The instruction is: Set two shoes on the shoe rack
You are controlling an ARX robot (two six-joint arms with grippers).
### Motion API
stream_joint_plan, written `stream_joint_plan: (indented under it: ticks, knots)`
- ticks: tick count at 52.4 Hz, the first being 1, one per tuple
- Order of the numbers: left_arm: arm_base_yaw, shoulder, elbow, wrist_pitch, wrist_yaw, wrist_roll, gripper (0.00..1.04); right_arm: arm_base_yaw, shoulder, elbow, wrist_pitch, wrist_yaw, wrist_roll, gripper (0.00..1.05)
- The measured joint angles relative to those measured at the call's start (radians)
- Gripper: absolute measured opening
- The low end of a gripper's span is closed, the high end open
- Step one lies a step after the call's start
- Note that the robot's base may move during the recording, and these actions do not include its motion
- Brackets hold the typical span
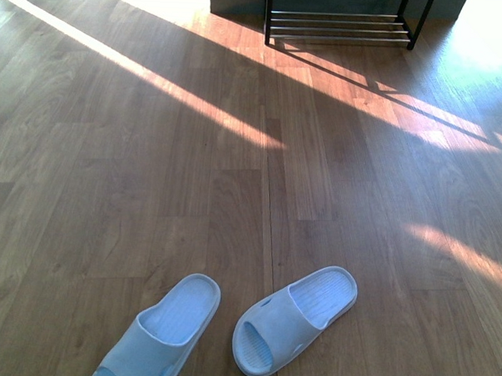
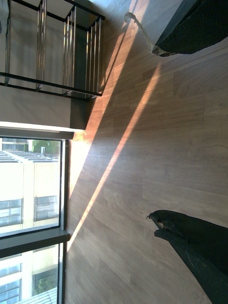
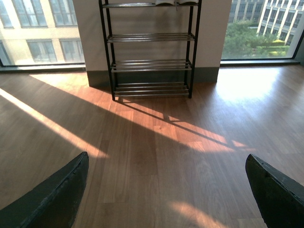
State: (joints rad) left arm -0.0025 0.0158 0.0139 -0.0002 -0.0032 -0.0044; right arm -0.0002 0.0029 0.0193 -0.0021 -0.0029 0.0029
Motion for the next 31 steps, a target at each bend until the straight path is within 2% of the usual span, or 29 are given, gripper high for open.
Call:
stream_joint_plan:
  ticks: [4,6,7,8,10,12,17,22,26,31]
  knots:
    - [0.0,0.0,0.0,0.0,0.001,0.0,0.95,-0.003,0.002,0.0,0.002,-0.015,0.001,0.96]
    - [0.0,0.0,0.0,0.0,0.0,0.0,0.95,-0.045,0.027,0.001,0.029,-0.149,0.0,0.96]
    - [0.0,0.0,0.0,0.0,0.0,0.0,0.95,-0.058,0.036,0.002,0.04,-0.183,-0.002,0.96]
    - [0.0,0.0,0.0,0.0,0.002,0.0,0.95,-0.092,0.077,0.005,0.076,-0.293,-0.007,0.96]
    - [0.0,0.0,0.0,0.0,0.002,0.0,0.95,-0.11,0.175,0.016,0.128,-0.412,-0.023,0.96]
    - [0.0,0.0,0.0,0.0,0.002,0.0,0.95,-0.109,0.301,0.036,0.191,-0.483,-0.048,0.96]
    - [0.0,0.0,0.0,0.0,0.002,0.0,0.95,-0.086,0.614,0.093,0.372,-0.513,-0.112,0.96]
    - [0.0,0.0,0.0,0.0,0.002,0.0,0.95,-0.055,0.943,0.152,0.581,-0.49,-0.166,0.96]
    - [0.0,0.0,0.0,0.0,0.002,0.0,0.95,-0.008,1.326,0.235,0.796,-0.459,-0.225,0.96]
    - [0.0,0.0,0.0,0.0,0.002,0.0,0.95,0.044,1.639,0.319,0.931,-0.457,-0.272,0.96]
